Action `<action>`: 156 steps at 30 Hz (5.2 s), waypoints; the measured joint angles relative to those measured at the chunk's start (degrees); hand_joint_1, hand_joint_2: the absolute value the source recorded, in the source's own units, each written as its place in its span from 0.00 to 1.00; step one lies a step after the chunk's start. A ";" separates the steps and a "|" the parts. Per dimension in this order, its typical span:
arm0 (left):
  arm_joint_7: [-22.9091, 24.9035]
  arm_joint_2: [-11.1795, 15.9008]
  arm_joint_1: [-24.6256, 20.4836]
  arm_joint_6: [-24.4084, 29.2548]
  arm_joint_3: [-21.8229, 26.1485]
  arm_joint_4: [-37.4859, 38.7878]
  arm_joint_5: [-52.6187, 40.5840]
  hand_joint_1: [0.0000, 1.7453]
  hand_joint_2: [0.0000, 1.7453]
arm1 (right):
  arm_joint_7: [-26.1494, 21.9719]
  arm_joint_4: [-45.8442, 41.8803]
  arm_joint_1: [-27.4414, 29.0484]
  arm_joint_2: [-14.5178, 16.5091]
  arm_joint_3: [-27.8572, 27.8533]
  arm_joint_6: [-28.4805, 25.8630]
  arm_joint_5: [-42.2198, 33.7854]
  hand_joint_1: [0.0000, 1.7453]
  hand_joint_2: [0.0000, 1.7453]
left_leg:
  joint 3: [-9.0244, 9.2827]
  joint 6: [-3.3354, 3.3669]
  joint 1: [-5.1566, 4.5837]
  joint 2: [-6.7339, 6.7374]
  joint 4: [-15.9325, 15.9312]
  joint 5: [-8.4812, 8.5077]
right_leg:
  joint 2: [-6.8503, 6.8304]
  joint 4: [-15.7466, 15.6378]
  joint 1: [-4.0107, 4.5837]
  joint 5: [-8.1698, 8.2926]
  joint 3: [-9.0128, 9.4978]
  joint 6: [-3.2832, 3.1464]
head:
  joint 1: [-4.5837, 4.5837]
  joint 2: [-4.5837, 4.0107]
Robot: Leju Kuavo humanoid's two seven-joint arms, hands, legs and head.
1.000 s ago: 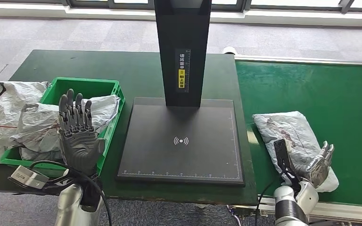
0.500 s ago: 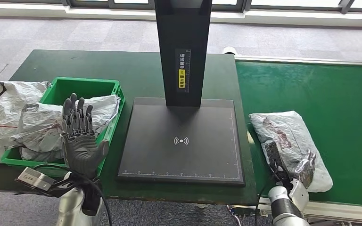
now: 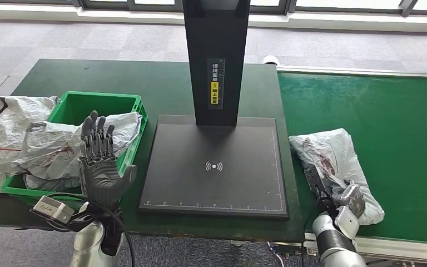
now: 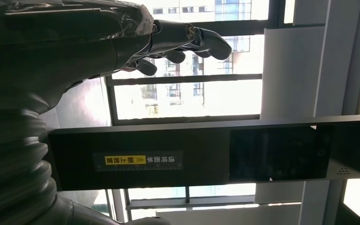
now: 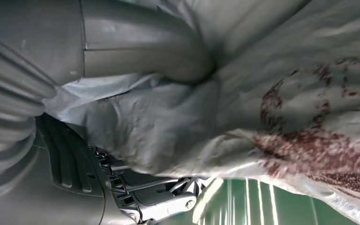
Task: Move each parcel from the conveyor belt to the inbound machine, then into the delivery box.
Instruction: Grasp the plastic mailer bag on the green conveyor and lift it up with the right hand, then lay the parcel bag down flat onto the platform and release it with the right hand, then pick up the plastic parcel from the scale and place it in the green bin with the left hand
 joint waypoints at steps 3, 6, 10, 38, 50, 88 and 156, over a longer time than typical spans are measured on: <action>0.00 0.00 -0.01 0.36 0.00 0.13 -0.28 0.00 1.00 | 0.03 -0.01 -0.30 -0.09 0.18 0.08 -0.07 1.00 1.00 | 0.06 0.00 0.00 0.00 0.00 0.00 | 0.01 0.00 0.00 0.00 0.04 0.00 | -0.01 0.00; 0.00 0.00 0.00 0.39 0.00 0.35 -0.32 0.00 1.00 | 0.02 0.00 -0.39 -0.18 0.66 0.15 -0.18 1.00 1.00 | 0.10 0.00 0.01 0.00 0.00 0.00 | 0.01 0.00 0.01 0.00 0.08 0.00 | -0.02 0.00; 0.00 0.00 0.01 0.39 0.00 0.43 -0.33 0.00 1.00 | 0.00 -0.02 -0.40 -0.20 0.92 0.18 -0.19 1.00 1.00 | 0.11 0.00 0.01 0.00 0.00 0.00 | 0.01 0.00 0.01 0.00 0.09 0.00 | -0.02 0.00; 0.00 0.02 0.52 0.85 -0.02 1.56 -0.56 0.00 1.00 | -29.37 -42.97 14.90 10.57 9.98 -12.87 -23.21 1.00 1.00 | -0.08 -0.01 -0.02 -0.11 -0.01 0.00 | -0.12 0.01 -0.02 -0.02 -0.05 -0.01 | -0.01 0.00; 0.00 0.05 0.18 0.79 -0.37 3.14 -0.20 0.00 1.00 | -25.76 -59.20 19.82 10.90 24.78 -12.85 -18.40 1.00 1.00 | -0.01 -0.03 0.01 0.19 -0.02 0.00 | 0.17 0.01 0.01 -0.01 -0.14 -0.02 | -0.02 0.00; 0.00 0.15 -0.25 2.21 -2.29 4.30 0.79 0.00 1.00 | -16.27 -35.89 15.89 10.86 43.28 -12.72 -9.21 1.00 1.00 | -0.08 -0.04 0.02 0.10 -0.03 0.02 | 0.12 0.02 0.02 0.00 -0.13 -0.03 | -0.02 0.00; 0.00 0.23 -1.58 11.12 -3.44 8.86 -8.88 0.00 1.00 | -44.13 -64.91 22.66 10.44 41.26 -13.09 -38.15 0.00 1.00 | 0.04 -0.04 0.00 0.14 0.00 0.02 | 0.15 0.00 -0.01 0.01 -0.16 -0.04 | -0.02 0.00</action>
